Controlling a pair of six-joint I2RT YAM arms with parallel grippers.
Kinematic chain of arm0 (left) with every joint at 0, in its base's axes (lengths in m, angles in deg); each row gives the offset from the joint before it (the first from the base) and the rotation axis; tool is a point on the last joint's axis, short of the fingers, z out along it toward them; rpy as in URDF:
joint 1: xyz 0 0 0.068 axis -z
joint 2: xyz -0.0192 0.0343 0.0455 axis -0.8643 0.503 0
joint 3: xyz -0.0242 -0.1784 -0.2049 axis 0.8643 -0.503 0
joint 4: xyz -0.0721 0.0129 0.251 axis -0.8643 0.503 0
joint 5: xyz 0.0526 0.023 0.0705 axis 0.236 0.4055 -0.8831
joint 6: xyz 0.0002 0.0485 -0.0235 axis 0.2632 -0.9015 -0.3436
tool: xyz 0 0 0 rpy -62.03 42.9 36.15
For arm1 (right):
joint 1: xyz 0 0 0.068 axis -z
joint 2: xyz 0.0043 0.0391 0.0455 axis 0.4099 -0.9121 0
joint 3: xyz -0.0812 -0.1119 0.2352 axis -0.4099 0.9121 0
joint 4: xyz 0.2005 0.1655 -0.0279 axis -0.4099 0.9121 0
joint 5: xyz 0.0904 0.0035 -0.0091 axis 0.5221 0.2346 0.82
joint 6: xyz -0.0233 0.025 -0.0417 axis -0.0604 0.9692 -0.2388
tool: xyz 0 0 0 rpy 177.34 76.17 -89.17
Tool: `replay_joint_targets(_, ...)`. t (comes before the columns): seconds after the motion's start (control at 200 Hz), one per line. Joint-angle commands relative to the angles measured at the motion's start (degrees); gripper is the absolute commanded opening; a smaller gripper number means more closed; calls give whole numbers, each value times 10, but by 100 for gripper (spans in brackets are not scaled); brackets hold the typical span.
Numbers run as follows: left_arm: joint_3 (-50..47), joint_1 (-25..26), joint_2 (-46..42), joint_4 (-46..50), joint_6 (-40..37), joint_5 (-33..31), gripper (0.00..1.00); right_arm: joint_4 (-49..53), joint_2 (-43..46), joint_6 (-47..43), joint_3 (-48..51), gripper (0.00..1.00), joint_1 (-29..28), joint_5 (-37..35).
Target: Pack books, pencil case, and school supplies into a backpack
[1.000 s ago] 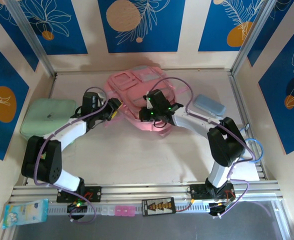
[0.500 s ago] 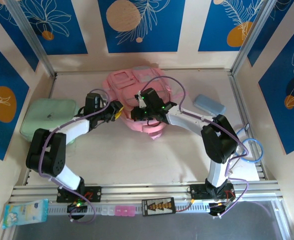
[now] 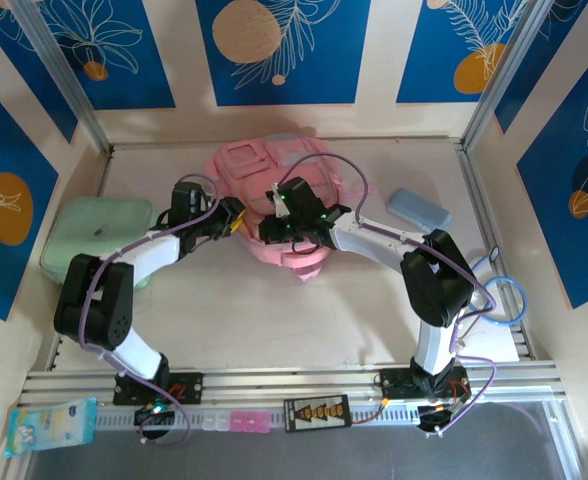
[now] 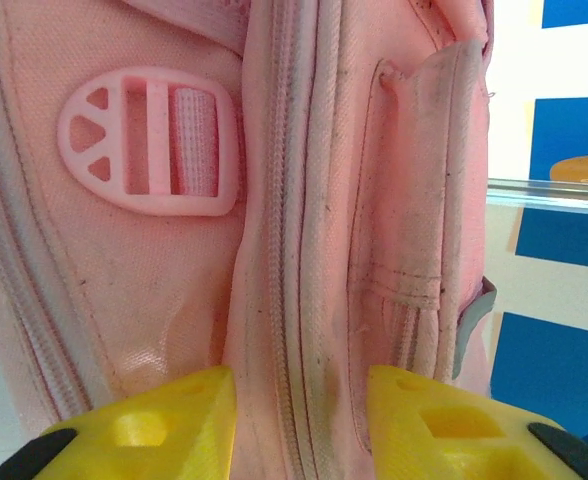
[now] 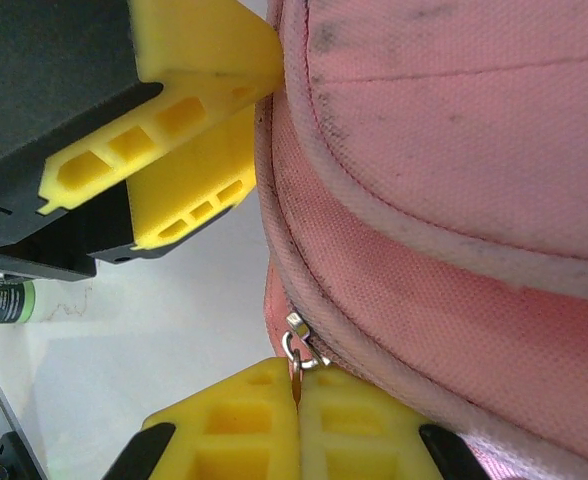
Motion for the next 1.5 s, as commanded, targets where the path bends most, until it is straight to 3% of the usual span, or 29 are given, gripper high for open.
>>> replay_joint_targets(0.0,-1,3,-5,-9,16,-6,36,-22,-2,-7,-22,0,-13,48)
replay_joint_targets(0.285,13,10,25,-28,22,15,27,-19,-3,-5,-20,0,-18,57)
replay_joint_targets(0.585,28,0,42,-13,-6,27,0,8,34,13,36,0,-11,-2)
replay_joint_targets(1.055,42,-22,35,21,-54,41,0,57,134,123,174,0,98,-138)
replay_joint_targets(1.165,59,-22,44,40,-81,50,0,52,156,116,184,0,115,-136)
replay_joint_targets(1.275,101,-22,60,123,-154,42,0,35,182,101,196,0,111,-121)
replay_joint_targets(1.495,193,-21,101,239,-268,4,8,-58,210,59,245,0,76,-35)
